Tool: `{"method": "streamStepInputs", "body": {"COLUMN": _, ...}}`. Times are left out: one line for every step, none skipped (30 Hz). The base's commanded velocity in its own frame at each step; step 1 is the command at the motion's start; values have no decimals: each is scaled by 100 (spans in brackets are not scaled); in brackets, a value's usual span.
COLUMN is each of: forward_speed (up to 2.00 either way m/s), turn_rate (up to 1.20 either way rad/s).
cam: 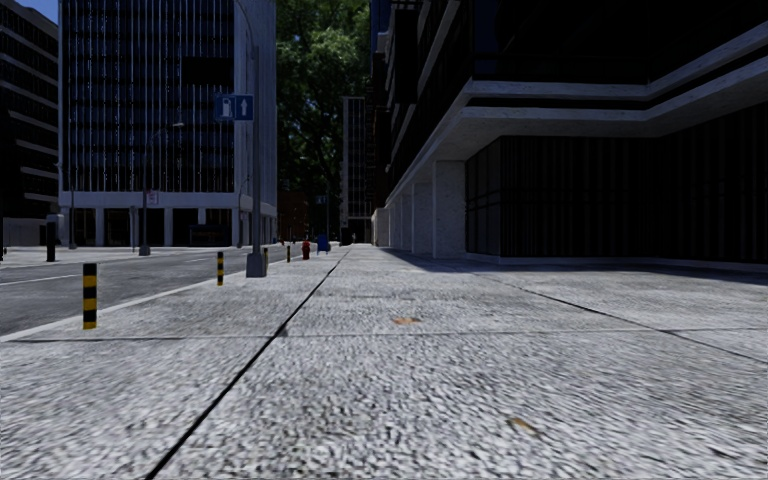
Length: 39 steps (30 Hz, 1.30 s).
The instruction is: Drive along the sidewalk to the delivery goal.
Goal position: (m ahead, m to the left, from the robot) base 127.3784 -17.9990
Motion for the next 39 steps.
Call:
{"method": "streamStepInputs", "body": {"forward_speed": 200, "turn_rate": 0}}
{"method": "streamStepInputs", "body": {"forward_speed": 200, "turn_rate": 0}}
{"method": "streamStepInputs", "body": {"forward_speed": 200, "turn_rate": 0}}
{"method": "streamStepInputs", "body": {"forward_speed": 200, "turn_rate": 0}}
{"method": "streamStepInputs", "body": {"forward_speed": 200, "turn_rate": 0}}
{"method": "streamStepInputs", "body": {"forward_speed": 200, "turn_rate": 0}}
{"method": "streamStepInputs", "body": {"forward_speed": 200, "turn_rate": 0}}
{"method": "streamStepInputs", "body": {"forward_speed": 200, "turn_rate": 0}}
{"method": "streamStepInputs", "body": {"forward_speed": 200, "turn_rate": 0}}
{"method": "streamStepInputs", "body": {"forward_speed": 200, "turn_rate": 0}}
{"method": "streamStepInputs", "body": {"forward_speed": 200, "turn_rate": 0}}
{"method": "streamStepInputs", "body": {"forward_speed": 200, "turn_rate": 50}}
{"method": "streamStepInputs", "body": {"forward_speed": 200, "turn_rate": 120}}
{"method": "streamStepInputs", "body": {"forward_speed": 200, "turn_rate": 120}}
{"method": "streamStepInputs", "body": {"forward_speed": 200, "turn_rate": 120}}
{"method": "streamStepInputs", "body": {"forward_speed": 200, "turn_rate": 74}}
{"method": "streamStepInputs", "body": {"forward_speed": 200, "turn_rate": 1}}
{"method": "streamStepInputs", "body": {"forward_speed": 200, "turn_rate": 0}}
{"method": "streamStepInputs", "body": {"forward_speed": 200, "turn_rate": 0}}
{"method": "streamStepInputs", "body": {"forward_speed": 200, "turn_rate": 0}}
{"method": "streamStepInputs", "body": {"forward_speed": 200, "turn_rate": 0}}
{"method": "streamStepInputs", "body": {"forward_speed": 200, "turn_rate": 0}}
{"method": "streamStepInputs", "body": {"forward_speed": 200, "turn_rate": 0}}
{"method": "streamStepInputs", "body": {"forward_speed": 200, "turn_rate": 0}}
{"method": "streamStepInputs", "body": {"forward_speed": 200, "turn_rate": 0}}
{"method": "streamStepInputs", "body": {"forward_speed": 200, "turn_rate": 0}}
{"method": "streamStepInputs", "body": {"forward_speed": 200, "turn_rate": 0}}
{"method": "streamStepInputs", "body": {"forward_speed": 200, "turn_rate": 0}}
{"method": "streamStepInputs", "body": {"forward_speed": 200, "turn_rate": 0}}
{"method": "streamStepInputs", "body": {"forward_speed": 200, "turn_rate": 0}}
{"method": "streamStepInputs", "body": {"forward_speed": 200, "turn_rate": 0}}
{"method": "streamStepInputs", "body": {"forward_speed": 200, "turn_rate": 0}}
{"method": "streamStepInputs", "body": {"forward_speed": 200, "turn_rate": 0}}
{"method": "streamStepInputs", "body": {"forward_speed": 200, "turn_rate": 0}}
{"method": "streamStepInputs", "body": {"forward_speed": 200, "turn_rate": 0}}
{"method": "streamStepInputs", "body": {"forward_speed": 200, "turn_rate": 0}}
{"method": "streamStepInputs", "body": {"forward_speed": 200, "turn_rate": 0}}
{"method": "streamStepInputs", "body": {"forward_speed": 200, "turn_rate": 0}}
{"method": "streamStepInputs", "body": {"forward_speed": 200, "turn_rate": 0}}
